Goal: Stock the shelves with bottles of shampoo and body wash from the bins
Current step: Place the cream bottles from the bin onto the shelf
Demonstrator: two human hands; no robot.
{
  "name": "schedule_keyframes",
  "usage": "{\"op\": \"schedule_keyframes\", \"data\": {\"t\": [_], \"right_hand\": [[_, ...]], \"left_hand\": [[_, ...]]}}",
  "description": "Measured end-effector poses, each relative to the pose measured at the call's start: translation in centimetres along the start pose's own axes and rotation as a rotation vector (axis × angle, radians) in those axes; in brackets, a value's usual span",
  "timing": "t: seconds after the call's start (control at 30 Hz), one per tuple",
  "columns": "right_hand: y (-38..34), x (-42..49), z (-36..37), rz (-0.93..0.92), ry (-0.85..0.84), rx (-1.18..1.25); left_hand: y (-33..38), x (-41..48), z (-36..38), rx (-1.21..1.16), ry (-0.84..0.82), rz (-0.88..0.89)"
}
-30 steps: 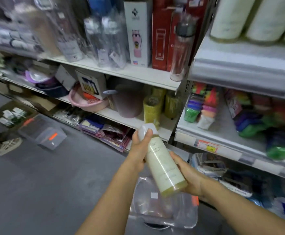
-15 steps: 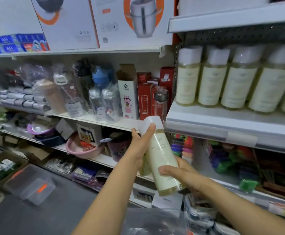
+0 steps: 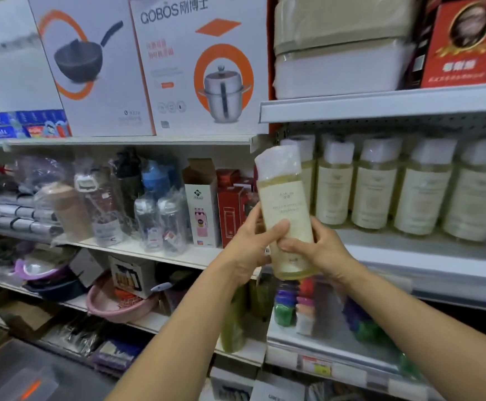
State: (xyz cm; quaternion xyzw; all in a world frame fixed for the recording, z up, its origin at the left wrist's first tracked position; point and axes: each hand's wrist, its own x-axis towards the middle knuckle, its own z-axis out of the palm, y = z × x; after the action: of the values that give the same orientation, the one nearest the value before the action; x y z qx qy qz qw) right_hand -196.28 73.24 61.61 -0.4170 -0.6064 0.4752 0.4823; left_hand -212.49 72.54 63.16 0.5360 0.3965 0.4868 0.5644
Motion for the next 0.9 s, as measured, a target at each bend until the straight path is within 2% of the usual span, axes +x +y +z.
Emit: {"op": "schedule_keyframes", "data": {"t": [0.3,0.5,0.9], "right_hand": [[0.2,5.4,-1.7,-0.09,0.105,-0.125],[1.7,7.1,-1.2,-0.035,0.137,-0.139],[1.5,7.8,-0.5,0.049,0.174,-0.183]], "left_hand": [[1.8,5.4,-0.4,0.143,-0.081,0.124],[0.1,7.7,-0.8,0.07,-0.084,0.054],[-2.1,9.2,-0.3,0.008,0.051,-0.038]]}}
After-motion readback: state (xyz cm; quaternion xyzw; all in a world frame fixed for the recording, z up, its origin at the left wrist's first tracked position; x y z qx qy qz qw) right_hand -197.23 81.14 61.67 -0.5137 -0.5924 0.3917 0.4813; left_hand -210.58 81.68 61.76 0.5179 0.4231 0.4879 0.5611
